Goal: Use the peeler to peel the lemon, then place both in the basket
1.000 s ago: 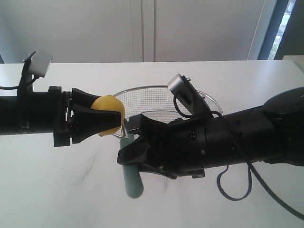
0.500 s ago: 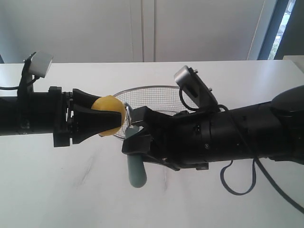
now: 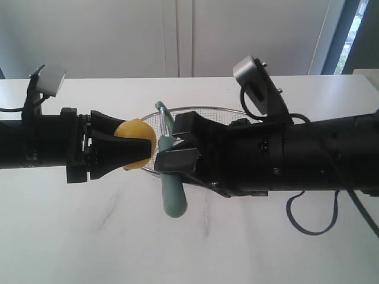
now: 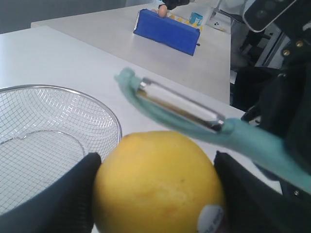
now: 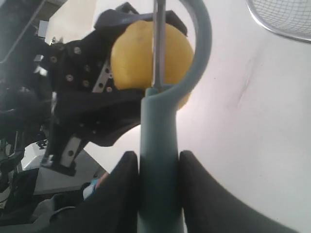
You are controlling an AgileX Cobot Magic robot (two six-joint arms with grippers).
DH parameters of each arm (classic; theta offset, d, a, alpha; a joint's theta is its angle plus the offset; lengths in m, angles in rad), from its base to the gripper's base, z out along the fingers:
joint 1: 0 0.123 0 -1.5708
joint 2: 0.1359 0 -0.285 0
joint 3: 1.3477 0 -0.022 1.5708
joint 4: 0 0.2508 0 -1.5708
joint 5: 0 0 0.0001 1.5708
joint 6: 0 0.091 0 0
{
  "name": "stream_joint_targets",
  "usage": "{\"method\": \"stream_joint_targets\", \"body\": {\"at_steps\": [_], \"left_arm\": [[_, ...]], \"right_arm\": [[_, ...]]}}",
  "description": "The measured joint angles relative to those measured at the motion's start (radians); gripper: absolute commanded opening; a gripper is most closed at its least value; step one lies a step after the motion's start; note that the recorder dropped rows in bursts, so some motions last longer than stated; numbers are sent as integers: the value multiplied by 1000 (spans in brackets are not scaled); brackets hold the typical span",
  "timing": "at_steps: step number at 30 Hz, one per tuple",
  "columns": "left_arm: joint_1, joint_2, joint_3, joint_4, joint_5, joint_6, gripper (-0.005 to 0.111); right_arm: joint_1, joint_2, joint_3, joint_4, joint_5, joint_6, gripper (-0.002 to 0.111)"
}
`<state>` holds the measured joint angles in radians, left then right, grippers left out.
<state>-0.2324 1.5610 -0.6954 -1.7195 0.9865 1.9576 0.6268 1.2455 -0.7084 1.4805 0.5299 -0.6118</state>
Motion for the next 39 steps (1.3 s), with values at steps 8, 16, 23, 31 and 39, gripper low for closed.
{"method": "stream_joint_targets", "body": {"at_steps": [8,16,23,31,39], "left_arm": [[0,0,0,0,0,0,0],[0,0,0,0,2,0,0],[0,0,0,0,4,0,0],[0,0,0,0,17,0,0],[0,0,0,0,21,0,0]], "right_arm": [[0,-155,0,-106,-41,0,0],[0,-242,0,-593,-143,312,0],[0,-166,0,-1012,-115,682,0],[0,31,0,-911,-123,698,0],[19,154,0,-354,-75,226,0]]}}
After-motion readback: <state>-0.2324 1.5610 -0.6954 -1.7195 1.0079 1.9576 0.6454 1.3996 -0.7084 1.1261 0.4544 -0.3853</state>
